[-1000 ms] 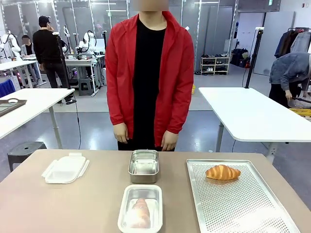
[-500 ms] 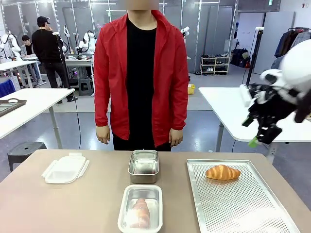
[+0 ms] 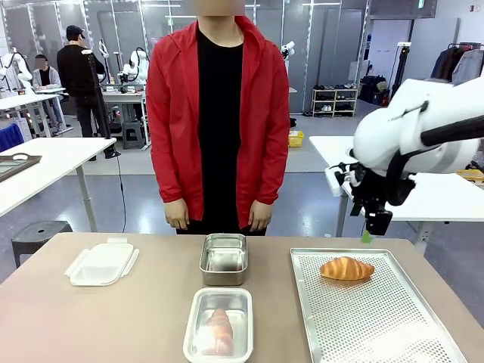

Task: Place the bread into the airtight container.
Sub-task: Pick up a Butter Roll and place it into an empty Airtight Container.

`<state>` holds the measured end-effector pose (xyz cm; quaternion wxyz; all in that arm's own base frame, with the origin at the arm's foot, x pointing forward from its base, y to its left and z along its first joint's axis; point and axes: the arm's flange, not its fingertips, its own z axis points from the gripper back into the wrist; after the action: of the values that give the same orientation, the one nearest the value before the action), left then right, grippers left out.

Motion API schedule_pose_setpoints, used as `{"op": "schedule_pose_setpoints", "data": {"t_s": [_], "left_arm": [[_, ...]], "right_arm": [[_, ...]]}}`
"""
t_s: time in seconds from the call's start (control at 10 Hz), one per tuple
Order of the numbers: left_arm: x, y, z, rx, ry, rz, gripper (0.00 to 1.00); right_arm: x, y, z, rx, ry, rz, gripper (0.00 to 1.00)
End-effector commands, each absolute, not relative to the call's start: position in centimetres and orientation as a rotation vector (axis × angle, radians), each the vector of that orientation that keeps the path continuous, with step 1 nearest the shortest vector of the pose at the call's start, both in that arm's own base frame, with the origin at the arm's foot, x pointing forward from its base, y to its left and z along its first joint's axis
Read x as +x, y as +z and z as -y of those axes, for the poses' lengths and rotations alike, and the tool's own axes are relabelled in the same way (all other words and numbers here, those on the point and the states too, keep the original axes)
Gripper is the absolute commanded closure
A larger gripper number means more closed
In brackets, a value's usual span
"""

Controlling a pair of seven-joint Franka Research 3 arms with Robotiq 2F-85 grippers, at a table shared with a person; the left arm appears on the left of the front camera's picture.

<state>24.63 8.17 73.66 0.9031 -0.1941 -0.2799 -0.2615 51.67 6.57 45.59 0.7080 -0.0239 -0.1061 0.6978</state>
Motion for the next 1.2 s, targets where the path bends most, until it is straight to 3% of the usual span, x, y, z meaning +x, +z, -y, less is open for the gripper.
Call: {"op": "schedule_pose_setpoints", "data": {"t_s": [0.0,0.8,1.1], "left_arm": [[24.5,73.7,-8.1,-0.405,-0.559,0.581,0.00],[24.5,73.7,-8.1,-0.405,-0.559,0.581,0.00],[24.5,73.7,-8.1,-0.405,-0.559,0.581,0.00]], "right_arm": [[52.9,44.1,-7.5,-0.121,1.528,0.135,0.00],[53.0,43.1,-7.7,-0.087,1.526,0.148,0.00],[53.4,39.9,-8.4,-0.086,1.555,0.210,0.00]]}}
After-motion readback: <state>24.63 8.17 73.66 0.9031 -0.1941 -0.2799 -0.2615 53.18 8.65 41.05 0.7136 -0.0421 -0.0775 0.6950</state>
